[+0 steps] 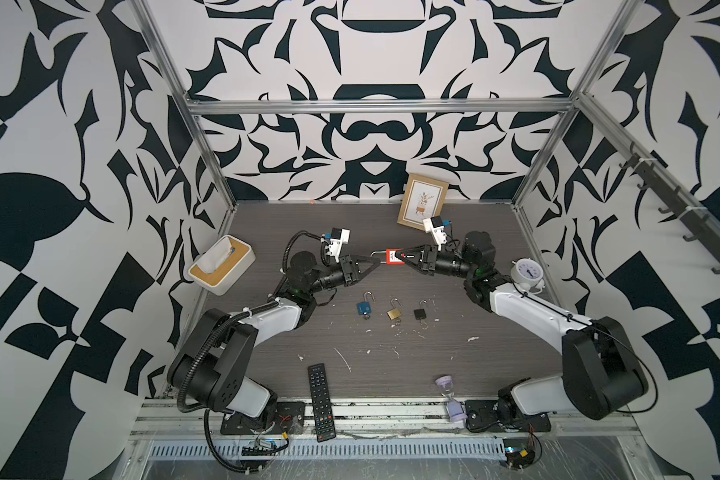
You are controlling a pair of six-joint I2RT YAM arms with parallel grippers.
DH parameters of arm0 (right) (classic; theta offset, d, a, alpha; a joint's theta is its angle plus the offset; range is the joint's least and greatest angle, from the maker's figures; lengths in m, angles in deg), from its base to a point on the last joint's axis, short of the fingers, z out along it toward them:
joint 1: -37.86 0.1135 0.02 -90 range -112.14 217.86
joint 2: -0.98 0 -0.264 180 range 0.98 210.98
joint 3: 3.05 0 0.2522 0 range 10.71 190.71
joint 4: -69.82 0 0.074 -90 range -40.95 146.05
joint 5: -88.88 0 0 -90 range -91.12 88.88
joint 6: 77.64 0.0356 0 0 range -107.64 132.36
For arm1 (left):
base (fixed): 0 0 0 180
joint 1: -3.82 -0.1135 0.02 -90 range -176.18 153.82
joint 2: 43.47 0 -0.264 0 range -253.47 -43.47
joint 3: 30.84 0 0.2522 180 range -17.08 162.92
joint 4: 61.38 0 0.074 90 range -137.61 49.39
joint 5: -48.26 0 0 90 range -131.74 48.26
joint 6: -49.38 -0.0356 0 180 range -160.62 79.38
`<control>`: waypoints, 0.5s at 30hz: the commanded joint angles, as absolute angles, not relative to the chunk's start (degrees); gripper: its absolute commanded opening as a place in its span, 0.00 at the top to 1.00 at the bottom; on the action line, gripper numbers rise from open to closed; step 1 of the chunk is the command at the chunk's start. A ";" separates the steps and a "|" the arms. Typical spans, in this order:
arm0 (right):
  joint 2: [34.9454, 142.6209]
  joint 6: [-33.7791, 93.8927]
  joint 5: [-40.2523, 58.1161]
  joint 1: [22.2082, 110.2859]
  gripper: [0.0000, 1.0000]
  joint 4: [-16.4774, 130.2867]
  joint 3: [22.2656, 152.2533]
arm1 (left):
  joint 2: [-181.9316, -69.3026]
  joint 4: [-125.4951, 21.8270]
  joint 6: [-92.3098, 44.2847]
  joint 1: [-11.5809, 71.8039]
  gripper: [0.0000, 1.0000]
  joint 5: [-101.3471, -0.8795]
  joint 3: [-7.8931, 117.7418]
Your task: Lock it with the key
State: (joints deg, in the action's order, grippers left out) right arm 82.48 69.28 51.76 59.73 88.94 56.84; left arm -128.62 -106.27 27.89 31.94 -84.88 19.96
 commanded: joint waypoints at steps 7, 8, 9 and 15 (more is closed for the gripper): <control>86.66 77.96 51.60 60.83 1.00 96.43 53.00 | -123.32 -104.70 22.52 31.82 0.40 -86.84 19.72; 86.96 78.61 51.71 60.89 1.00 97.59 52.66 | -123.28 -104.49 22.44 31.86 0.40 -86.74 19.64; 87.10 79.25 51.79 60.85 1.00 98.58 52.41 | -123.28 -104.41 22.27 31.86 0.40 -86.65 19.59; 87.55 81.20 52.37 60.89 1.00 101.12 52.37 | -124.48 -104.30 21.76 31.93 0.43 -86.57 19.65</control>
State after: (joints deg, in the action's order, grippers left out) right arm 87.26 79.62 53.53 61.20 99.25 52.84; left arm -126.02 -100.04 23.37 31.81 -85.60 19.22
